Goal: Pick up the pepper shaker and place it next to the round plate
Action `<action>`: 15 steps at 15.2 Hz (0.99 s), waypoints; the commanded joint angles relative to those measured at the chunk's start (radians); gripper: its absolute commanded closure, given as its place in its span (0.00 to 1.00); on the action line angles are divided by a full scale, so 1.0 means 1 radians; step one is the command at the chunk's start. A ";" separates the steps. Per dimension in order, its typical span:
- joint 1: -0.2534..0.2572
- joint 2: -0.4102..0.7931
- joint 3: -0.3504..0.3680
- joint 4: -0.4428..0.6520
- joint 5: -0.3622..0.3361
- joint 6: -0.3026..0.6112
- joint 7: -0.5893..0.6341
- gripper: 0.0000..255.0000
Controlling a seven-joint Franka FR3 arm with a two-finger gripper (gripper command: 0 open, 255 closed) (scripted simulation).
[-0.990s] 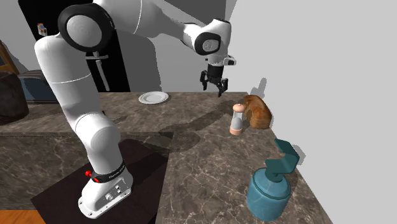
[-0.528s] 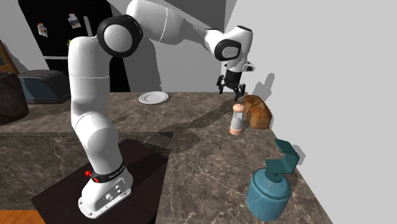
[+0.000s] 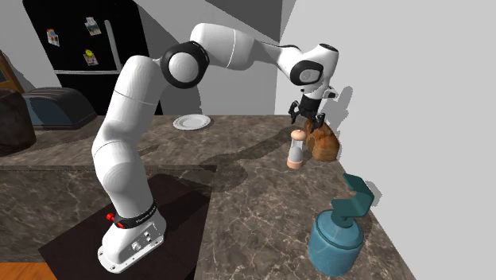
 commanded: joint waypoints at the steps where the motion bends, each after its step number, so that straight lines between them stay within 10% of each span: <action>1: -0.002 0.013 0.002 -0.006 0.006 0.017 -0.007 0.00; 13: 0.006 0.024 0.008 -0.048 0.014 0.070 -0.014 0.00; 14: 0.006 0.024 0.008 -0.048 0.014 0.070 -0.014 1.00; 15: 0.006 0.024 0.008 -0.048 0.014 0.070 -0.014 1.00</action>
